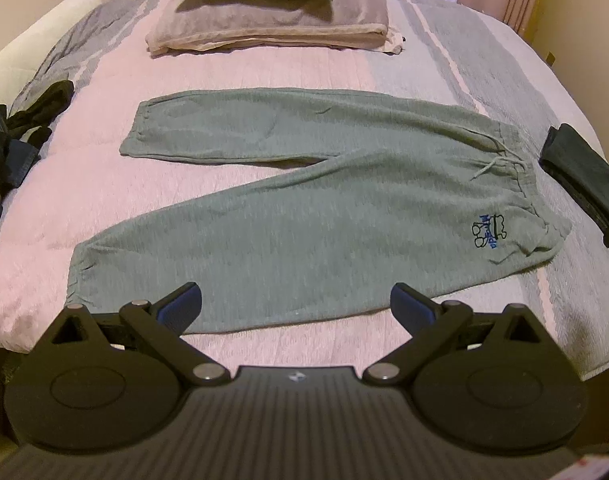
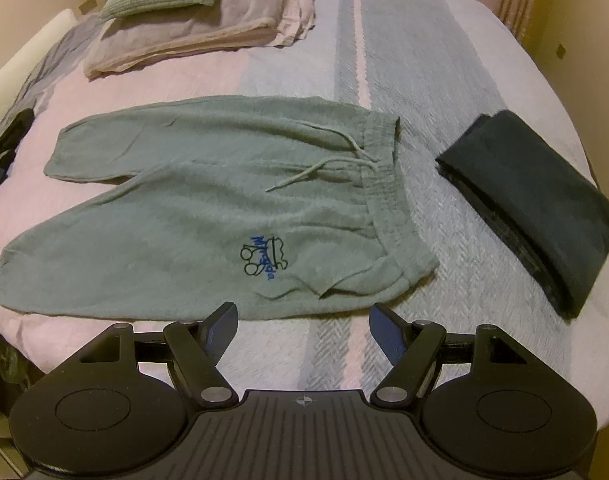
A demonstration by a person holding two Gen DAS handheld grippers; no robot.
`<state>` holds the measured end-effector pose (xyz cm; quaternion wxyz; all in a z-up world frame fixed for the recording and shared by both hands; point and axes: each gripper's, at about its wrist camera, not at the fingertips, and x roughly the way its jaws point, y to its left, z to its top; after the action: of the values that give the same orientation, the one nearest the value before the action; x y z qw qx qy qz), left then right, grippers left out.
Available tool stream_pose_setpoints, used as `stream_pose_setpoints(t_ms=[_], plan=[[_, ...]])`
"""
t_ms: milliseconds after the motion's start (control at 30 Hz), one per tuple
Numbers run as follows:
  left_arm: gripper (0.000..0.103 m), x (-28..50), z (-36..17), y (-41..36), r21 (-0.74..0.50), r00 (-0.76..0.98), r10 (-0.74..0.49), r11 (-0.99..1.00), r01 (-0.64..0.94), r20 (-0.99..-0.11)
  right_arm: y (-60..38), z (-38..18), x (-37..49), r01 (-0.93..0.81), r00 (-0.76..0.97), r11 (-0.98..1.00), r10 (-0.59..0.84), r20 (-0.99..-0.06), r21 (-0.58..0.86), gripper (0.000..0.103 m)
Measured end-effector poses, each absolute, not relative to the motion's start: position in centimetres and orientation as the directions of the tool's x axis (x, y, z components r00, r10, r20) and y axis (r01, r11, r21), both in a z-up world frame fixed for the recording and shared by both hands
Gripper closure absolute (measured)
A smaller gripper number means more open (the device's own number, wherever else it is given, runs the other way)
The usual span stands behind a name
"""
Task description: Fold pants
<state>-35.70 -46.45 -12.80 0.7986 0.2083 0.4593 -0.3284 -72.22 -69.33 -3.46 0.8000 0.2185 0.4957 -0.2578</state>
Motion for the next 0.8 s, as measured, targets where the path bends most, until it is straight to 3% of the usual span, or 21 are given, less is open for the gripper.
stream_pose_setpoints(t_ms=[367,567,800], plan=[[0.005,-28.7,-12.1,-48.8,0.088,0.379,-0.368,0.608,0.789,-0.849,-74.9,-3.8,-67.9,0.554,0.432,0.828,-0.199,-0.88,0.085,0.033],[0.005,-19.1,-13.1,-51.9,0.125,0.367,-0.394,0.52,0.845,-0.842,-79.5,-4.5,-62.0,0.495,0.444,0.868,-0.202,-0.873,0.051,0.033],[0.009,-4.6,-18.2,-57.0,0.118,0.295,-0.422,0.397,0.91,-0.857,-84.6,-8.3,-53.5,0.404,0.443,0.914,-0.16,-0.882,0.037,0.035]])
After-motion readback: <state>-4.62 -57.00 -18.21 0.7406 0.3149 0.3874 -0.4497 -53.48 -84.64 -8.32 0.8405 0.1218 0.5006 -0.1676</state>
